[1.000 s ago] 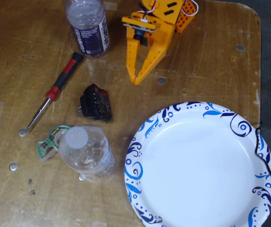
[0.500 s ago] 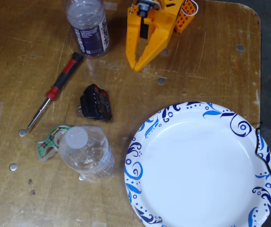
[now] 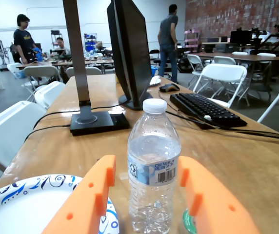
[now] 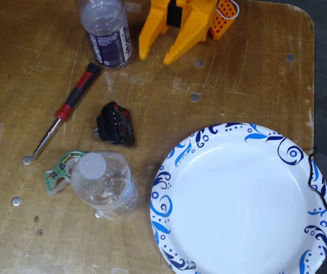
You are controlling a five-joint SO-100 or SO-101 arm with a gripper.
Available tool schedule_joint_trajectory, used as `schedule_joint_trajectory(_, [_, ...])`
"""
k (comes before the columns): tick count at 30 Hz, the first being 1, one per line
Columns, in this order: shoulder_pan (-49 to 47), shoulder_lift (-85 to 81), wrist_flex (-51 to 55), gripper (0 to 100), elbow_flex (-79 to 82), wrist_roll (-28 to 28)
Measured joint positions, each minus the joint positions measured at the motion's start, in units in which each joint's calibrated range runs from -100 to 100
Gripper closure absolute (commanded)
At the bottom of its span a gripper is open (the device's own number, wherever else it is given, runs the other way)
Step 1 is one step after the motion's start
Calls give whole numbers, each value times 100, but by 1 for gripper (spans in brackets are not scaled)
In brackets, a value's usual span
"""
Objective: Move the bottles to the plate
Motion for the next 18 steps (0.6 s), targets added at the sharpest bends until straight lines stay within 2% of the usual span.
schedule_joint_trajectory(5, [-9, 554, 468, 71, -710, 0])
schedule_joint_trajectory(18, [-273, 2878, 366, 70, -2167, 0])
